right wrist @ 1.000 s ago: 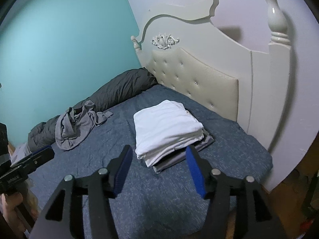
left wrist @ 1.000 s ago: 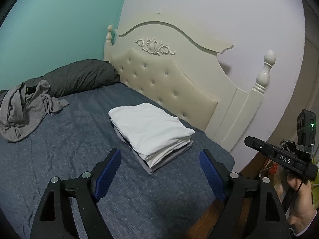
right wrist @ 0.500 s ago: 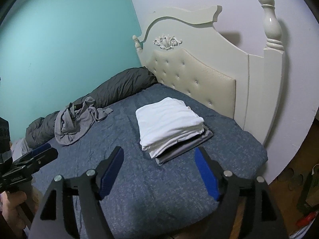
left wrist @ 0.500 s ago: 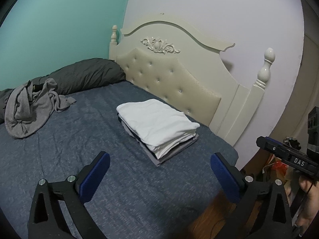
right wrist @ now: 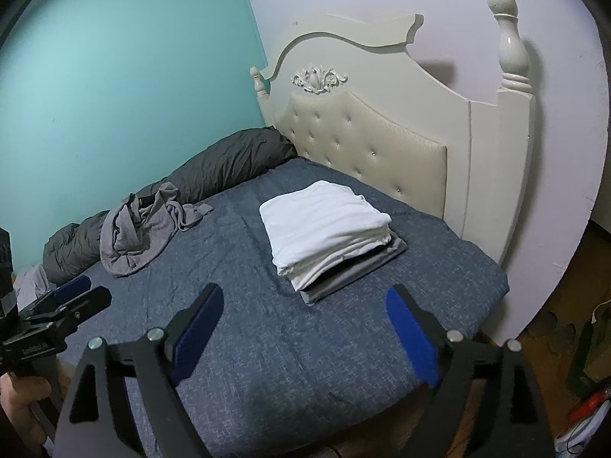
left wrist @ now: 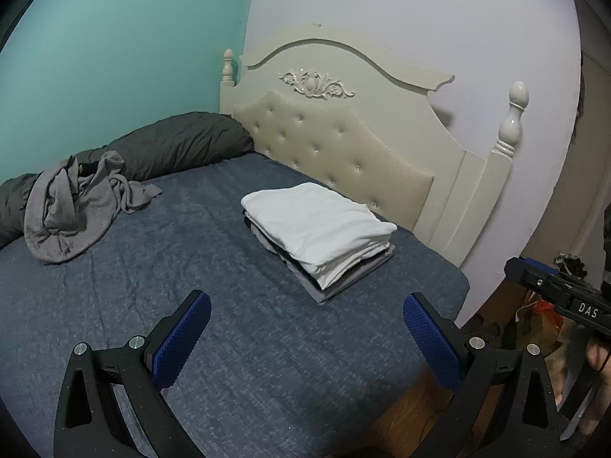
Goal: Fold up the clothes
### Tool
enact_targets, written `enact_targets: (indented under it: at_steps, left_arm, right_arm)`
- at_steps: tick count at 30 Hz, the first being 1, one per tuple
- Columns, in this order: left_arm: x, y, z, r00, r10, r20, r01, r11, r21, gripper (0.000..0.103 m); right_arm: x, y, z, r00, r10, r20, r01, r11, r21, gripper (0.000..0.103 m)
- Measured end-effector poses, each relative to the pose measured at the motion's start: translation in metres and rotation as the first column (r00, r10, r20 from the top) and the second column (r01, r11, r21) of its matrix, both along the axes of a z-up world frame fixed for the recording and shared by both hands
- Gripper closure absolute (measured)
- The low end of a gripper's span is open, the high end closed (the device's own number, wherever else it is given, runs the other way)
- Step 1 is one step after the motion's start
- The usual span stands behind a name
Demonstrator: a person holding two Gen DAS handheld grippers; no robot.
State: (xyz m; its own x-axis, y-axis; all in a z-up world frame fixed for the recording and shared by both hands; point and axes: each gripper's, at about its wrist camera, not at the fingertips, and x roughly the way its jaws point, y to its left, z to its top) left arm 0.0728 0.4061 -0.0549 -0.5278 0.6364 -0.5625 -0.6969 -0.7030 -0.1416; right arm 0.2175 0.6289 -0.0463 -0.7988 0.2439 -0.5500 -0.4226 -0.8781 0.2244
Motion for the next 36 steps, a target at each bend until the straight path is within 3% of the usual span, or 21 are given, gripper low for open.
enact_targets:
  at_steps: [20,36]
  left_arm:
    - [0.013,-0.036,-0.014,0.999,0.043,0.008,-0.043,0.999,-0.006,0.000]
    - [0.024,-0.040,-0.019,1.000,0.021,-0.014,-0.021,1.000,0.001,0.000]
  right_arm:
    - [0.010,-0.040,-0.011,1.000,0.022,-0.007,-0.022,0.999,0.034,0.009]
    - [0.016,-0.050,-0.025,1.000,0.031,0.005,-0.031,0.999,0.041,0.007]
